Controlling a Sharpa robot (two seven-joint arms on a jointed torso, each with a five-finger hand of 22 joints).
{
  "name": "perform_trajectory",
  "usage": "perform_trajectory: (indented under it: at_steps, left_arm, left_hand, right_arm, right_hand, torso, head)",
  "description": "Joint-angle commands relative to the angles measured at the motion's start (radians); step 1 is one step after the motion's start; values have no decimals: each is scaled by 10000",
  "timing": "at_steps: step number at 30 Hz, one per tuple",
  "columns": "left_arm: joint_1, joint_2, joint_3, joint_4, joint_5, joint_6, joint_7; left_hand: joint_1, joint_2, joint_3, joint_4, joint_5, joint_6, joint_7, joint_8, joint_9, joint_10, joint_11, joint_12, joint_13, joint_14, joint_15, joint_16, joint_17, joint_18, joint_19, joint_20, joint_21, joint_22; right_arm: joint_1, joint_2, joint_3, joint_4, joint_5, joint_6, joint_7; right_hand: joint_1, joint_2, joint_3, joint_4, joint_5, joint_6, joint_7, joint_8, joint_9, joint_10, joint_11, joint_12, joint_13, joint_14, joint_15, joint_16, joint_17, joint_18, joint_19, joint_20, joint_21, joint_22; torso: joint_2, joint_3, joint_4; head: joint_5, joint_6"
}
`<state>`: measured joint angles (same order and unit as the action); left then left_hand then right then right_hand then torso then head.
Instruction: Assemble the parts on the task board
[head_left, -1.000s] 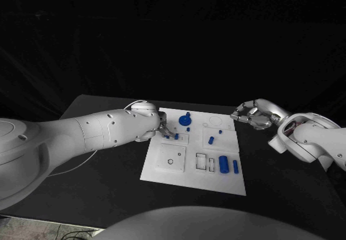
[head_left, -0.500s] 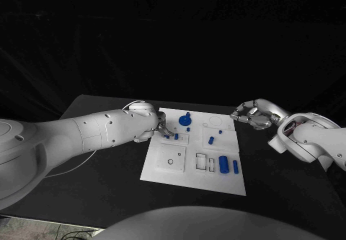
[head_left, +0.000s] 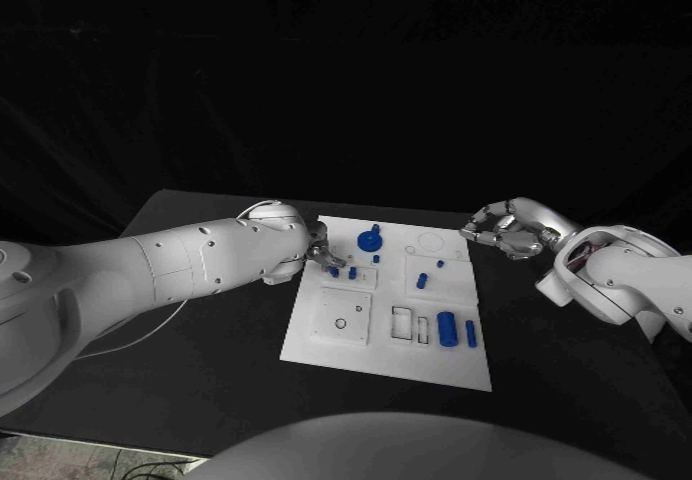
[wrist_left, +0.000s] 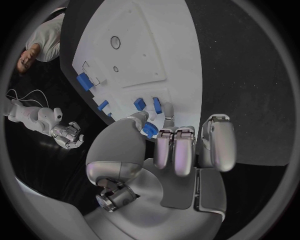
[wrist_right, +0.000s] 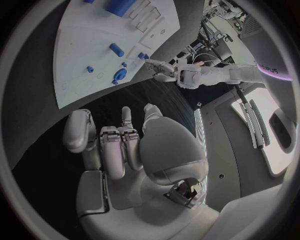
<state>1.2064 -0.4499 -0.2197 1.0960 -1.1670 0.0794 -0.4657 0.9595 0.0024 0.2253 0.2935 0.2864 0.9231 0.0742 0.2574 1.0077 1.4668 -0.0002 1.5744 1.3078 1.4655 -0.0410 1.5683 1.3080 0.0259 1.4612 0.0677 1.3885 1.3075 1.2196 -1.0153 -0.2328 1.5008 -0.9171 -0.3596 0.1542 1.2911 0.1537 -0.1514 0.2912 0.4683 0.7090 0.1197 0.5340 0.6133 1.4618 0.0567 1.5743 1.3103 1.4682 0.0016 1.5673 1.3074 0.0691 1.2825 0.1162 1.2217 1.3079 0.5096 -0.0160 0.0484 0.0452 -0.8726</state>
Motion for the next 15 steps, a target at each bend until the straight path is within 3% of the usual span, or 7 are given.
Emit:
perform_trajectory:
  at_steps: [1,5,15]
  left_arm:
    - [69,-11,51,65,453,-147,262]
    - [153,-31,82,76,517,-109,211]
    - [562,-127,102,92,1021,45,41]
  left_hand:
    - [-49,-139,88,1,-120,28,3,6,-15,1040,72,-36,2630,1053,36,25,2628,185,-21,73,-20,2048]
    - [-124,-189,144,6,-242,19,12,-4,-30,1040,79,-36,2630,1053,42,25,2628,183,-16,74,-9,2051]
    - [-44,-264,390,-11,-240,71,-11,16,-45,1040,67,-36,2630,1053,36,25,2628,173,13,71,37,2065]
  right_arm:
    - [-8,5,0,-3,-36,53,26]
    - [-10,10,0,-3,-36,57,22]
    - [-12,-29,0,-5,-36,60,14]
  right_hand:
    - [101,37,35,-43,50,-6,-2,-36,-11,1090,-34,-35,2605,1026,35,35,2634,191,-19,20,-22,1461]
    - [101,37,35,-43,50,-6,-2,-36,-11,1090,-34,-35,2605,1026,35,35,2634,191,-19,20,-22,1461]
    - [101,37,35,-43,50,-6,-2,-36,-11,1090,-34,-35,2605,1026,35,35,2634,191,-19,20,-22,1461]
  torso:
    - [2,-1,1]
    - [-1,-1,-4]
    - [0,0,0]
  head:
    - [3,0]
    - [-6,0]
    - [-54,0]
